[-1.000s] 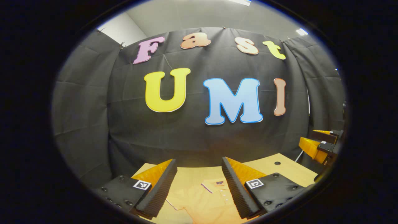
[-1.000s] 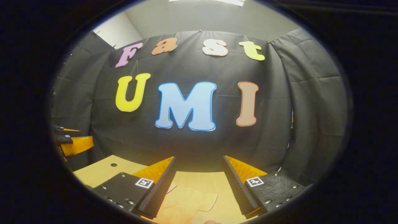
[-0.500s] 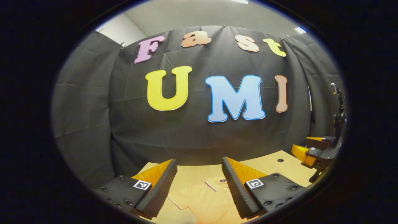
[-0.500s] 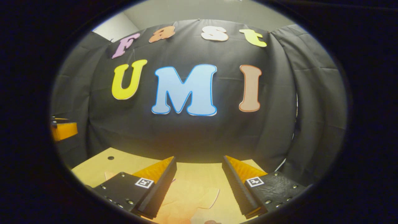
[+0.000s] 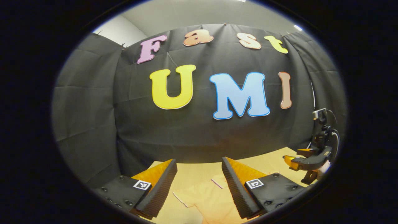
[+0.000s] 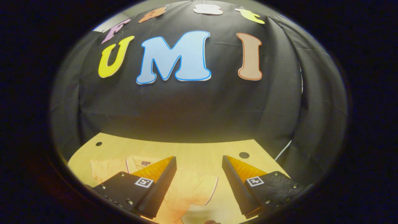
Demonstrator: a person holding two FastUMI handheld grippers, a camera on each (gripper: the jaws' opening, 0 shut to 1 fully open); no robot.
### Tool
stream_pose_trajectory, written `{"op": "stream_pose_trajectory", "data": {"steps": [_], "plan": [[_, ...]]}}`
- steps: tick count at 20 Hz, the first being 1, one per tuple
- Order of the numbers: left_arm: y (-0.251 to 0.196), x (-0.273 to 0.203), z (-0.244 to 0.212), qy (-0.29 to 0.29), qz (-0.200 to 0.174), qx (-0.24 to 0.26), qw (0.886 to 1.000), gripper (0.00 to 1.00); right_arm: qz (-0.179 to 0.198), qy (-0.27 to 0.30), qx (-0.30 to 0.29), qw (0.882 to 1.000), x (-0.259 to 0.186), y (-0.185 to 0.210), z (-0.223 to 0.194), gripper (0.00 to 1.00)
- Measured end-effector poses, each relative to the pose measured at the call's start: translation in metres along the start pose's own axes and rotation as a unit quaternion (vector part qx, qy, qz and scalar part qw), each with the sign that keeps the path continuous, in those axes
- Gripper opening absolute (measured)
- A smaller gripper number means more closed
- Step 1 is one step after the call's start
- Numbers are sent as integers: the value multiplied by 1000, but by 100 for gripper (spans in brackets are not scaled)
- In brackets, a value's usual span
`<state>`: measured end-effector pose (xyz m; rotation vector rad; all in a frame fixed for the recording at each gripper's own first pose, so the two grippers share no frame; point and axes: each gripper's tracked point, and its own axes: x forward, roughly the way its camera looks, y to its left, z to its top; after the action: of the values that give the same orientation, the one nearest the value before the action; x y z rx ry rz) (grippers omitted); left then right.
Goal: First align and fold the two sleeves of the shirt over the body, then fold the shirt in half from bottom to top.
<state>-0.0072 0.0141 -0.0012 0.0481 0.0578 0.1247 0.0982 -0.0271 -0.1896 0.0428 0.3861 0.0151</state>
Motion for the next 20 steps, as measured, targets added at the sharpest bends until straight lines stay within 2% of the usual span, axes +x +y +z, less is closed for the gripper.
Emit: {"op": "stream_pose_trajectory", "data": {"steps": [6, 11, 20], "plan": [[4, -4, -1, 18, 25, -7, 999, 94, -5, 83, -16, 996, 38, -7, -68, 93], [6, -4, -3, 24, 38, -9, 999, 94, -1, 163, -7, 987, 56, -12, -123, 93], [8, -6, -5, 35, 49, -9, 998, 94, -5, 232, -14, 973, 65, -15, -178, 93]]}}
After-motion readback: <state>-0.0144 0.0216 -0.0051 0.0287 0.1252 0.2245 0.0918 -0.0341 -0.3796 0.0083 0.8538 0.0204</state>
